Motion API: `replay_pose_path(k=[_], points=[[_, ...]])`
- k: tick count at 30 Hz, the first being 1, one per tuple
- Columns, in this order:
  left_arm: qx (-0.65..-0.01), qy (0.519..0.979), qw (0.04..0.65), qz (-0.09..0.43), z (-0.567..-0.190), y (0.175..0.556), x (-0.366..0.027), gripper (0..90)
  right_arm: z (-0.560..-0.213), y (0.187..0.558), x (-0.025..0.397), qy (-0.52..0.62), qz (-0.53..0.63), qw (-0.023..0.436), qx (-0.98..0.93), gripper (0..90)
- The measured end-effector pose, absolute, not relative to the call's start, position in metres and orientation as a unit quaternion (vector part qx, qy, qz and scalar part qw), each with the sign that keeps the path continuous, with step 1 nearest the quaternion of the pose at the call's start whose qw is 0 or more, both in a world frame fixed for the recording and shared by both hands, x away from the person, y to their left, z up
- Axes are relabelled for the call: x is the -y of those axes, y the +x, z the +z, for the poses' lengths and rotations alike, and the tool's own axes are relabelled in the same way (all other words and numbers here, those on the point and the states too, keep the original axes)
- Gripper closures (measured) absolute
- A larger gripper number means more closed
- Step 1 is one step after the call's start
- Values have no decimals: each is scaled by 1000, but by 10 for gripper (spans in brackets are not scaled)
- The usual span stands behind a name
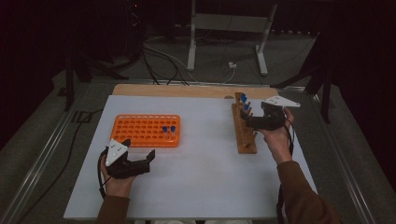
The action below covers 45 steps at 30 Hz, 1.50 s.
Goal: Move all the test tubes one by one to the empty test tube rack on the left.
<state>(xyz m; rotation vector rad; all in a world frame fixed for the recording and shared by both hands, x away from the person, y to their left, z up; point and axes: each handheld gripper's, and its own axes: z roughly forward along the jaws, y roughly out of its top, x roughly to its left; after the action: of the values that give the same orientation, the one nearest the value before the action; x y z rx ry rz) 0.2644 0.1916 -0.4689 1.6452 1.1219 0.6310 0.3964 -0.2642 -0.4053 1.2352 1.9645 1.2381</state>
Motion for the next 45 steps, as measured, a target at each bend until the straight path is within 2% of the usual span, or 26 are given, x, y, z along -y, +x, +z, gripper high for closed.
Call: replay_pose_path(k=[6,13,18,21,25,35,45], points=[[-466,681,502,260,-469,265,-193,8,-418,416,263,478,440,238,-722,79],[-466,682,502,257,-469,264,-192,9,-434,435,264,518,424,228,-707,224],[-464,685,500,256,-470,264,-191,8,-447,445,264,531,417,219,-705,469],[-464,685,500,256,-470,265,-192,8,-449,448,259,520,408,233,-713,564],[-463,687,497,259,-470,264,-192,9,-448,450,253,510,394,247,-723,645],[-460,690,492,263,-469,264,-191,8,-450,449,250,517,373,243,-731,748],[-461,690,492,264,-469,264,-192,8,-451,448,244,520,363,252,-731,764]])
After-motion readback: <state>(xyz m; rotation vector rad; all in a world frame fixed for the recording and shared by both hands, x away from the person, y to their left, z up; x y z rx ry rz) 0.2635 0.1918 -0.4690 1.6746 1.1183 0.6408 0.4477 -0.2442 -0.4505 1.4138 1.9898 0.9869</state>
